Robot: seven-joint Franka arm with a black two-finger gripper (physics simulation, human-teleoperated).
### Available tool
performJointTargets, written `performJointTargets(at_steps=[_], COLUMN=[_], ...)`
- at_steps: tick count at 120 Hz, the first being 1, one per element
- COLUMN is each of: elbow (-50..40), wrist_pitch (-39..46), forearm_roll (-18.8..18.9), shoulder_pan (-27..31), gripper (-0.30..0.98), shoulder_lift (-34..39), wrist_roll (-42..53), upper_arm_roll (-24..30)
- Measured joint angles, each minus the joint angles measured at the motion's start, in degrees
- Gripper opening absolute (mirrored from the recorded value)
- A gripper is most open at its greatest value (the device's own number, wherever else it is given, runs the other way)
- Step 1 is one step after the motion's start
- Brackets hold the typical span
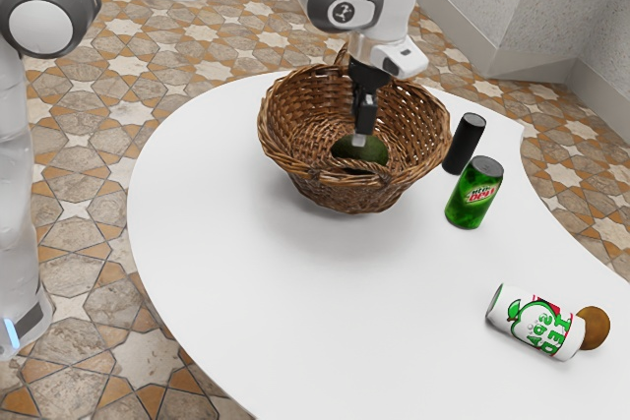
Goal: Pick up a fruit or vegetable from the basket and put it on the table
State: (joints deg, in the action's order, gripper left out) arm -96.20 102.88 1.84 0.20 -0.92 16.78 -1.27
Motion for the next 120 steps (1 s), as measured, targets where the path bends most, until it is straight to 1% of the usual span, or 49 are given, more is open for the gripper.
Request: performJointTargets(at_steps=[83, 120], elbow=[-0.1, -0.1], wrist_pitch=[0.5, 0.5], forearm_roll=[-0.2, -0.2], shoulder_pan=[4.6, 4.3], gripper=[0.69, 0.69], shoulder_lift=[-0.4, -0.5], wrist_roll=[3.0, 3.5], upper_arm_roll=[0.1, 0.2])
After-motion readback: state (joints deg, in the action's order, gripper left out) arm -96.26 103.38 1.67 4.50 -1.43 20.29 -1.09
